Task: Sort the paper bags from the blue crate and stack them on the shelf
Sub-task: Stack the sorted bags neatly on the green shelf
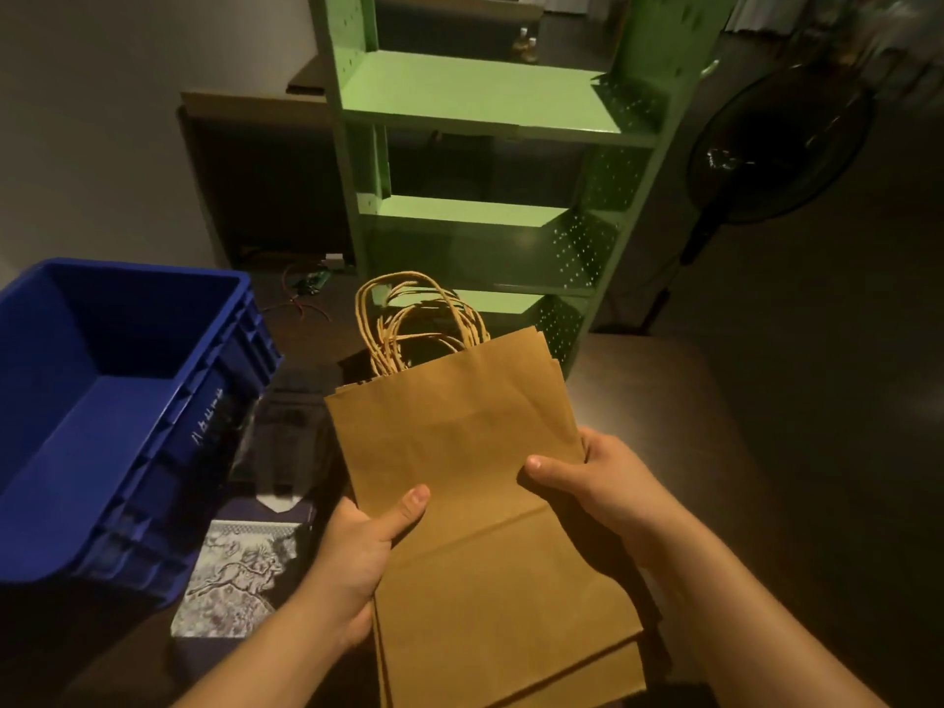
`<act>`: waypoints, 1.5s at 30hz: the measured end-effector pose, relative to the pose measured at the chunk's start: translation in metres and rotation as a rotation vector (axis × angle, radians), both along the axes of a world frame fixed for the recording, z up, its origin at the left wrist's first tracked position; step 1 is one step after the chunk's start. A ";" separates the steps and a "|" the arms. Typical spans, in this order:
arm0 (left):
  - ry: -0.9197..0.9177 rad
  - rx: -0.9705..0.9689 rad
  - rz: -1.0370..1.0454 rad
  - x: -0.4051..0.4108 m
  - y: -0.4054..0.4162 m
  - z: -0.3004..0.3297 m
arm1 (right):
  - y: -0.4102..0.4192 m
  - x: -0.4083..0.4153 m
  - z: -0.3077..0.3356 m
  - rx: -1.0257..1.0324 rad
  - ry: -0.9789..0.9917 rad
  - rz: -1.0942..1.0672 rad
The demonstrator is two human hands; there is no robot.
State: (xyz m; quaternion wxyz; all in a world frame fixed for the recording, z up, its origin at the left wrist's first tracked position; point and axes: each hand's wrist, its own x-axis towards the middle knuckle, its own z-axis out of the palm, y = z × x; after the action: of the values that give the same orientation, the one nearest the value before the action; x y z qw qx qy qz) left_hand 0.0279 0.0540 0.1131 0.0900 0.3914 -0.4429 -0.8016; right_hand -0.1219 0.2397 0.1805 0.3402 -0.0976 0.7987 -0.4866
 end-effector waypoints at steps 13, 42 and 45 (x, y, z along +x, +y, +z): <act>-0.335 0.013 -0.285 0.000 0.007 0.016 | -0.025 -0.021 0.079 0.257 0.688 0.466; 0.053 -0.936 -0.779 -0.049 -0.142 -0.014 | -0.079 -0.007 -0.018 0.499 1.094 0.695; 0.096 -1.004 -0.779 -0.054 -0.139 -0.018 | -0.067 -0.008 -0.014 0.588 1.052 0.671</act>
State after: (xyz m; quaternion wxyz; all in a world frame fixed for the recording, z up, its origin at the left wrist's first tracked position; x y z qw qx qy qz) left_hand -0.0260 -0.0852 0.0951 -0.0158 0.0755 -0.8701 -0.4868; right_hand -0.1303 0.1723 0.1662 0.0518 -0.4666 0.8829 -0.0062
